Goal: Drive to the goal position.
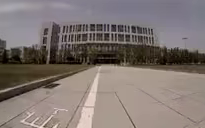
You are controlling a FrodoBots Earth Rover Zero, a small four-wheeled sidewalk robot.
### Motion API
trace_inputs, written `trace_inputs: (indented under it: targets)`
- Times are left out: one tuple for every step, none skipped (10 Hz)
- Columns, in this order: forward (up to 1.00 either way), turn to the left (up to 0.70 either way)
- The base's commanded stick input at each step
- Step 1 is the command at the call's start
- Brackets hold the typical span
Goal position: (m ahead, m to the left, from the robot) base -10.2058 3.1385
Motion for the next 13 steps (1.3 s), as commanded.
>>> trace_inputs:
  targets:
    - [1.00,0.00]
    - [1.00,0.00]
    - [1.00,0.00]
    - [1.00,0.00]
    - [1.00,-0.05]
    - [1.00,-0.24]
    - [1.00,-0.36]
    - [1.00,-0.05]
    - [1.00,-0.02]
    - [1.00,0.00]
    - [1.00,0.00]
    - [1.00,0.00]
    - [1.00,0.00]
